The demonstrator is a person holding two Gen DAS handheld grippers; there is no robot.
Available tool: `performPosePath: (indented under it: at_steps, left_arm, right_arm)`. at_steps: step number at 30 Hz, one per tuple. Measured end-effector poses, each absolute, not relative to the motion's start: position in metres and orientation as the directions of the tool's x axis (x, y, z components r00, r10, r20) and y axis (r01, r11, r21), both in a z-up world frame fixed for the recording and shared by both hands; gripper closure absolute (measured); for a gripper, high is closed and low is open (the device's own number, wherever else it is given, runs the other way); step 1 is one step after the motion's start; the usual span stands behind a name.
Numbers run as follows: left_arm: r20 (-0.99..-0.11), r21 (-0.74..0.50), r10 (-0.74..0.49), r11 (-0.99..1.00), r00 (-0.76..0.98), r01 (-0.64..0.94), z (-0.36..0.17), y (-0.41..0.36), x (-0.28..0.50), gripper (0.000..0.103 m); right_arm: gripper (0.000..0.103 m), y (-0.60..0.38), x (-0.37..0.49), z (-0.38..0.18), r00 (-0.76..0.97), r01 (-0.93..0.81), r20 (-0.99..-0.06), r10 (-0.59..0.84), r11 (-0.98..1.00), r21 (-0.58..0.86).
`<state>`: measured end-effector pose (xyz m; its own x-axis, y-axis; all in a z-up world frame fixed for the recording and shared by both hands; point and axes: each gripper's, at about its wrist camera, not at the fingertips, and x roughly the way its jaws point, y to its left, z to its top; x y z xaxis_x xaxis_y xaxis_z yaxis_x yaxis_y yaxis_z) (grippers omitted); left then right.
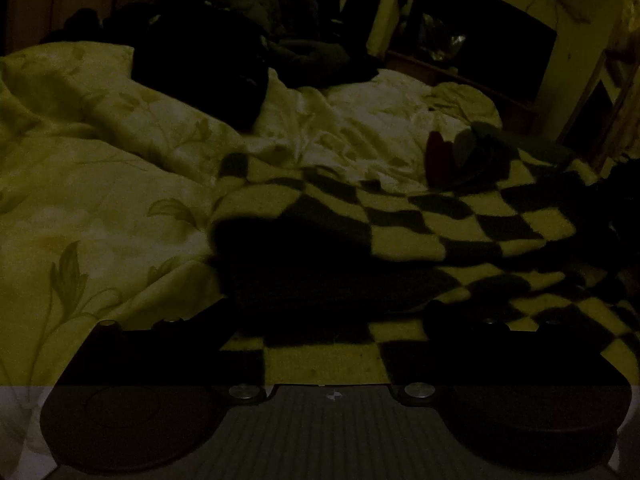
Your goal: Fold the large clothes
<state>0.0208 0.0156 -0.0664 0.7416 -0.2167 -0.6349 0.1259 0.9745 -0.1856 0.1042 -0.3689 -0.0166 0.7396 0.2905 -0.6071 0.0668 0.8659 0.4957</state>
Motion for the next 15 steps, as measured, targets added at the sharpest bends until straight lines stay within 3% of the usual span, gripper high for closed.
performPosePath:
  at_steps: [10, 13, 15]
  left_arm:
    - [-0.641, -0.17, -0.209, 0.977, 0.739, 0.129, -0.067, 0.014, 0.021, 0.0]
    - [-0.643, -0.162, -0.204, 0.978, 0.738, 0.13, -0.068, 0.013, 0.021, 0.0]
    - [-0.646, -0.155, -0.201, 0.979, 0.737, 0.131, -0.068, 0.012, 0.022, 0.0]
  right_arm:
    - [0.087, -0.362, 0.11, -0.069, 0.7, 0.1, -0.675, 0.234, 0.903, 0.417]
    - [0.074, -0.365, 0.107, -0.066, 0.7, 0.1, -0.667, 0.257, 0.889, 0.447]
    - [0.055, -0.37, 0.099, -0.061, 0.698, 0.102, -0.662, 0.274, 0.877, 0.47]
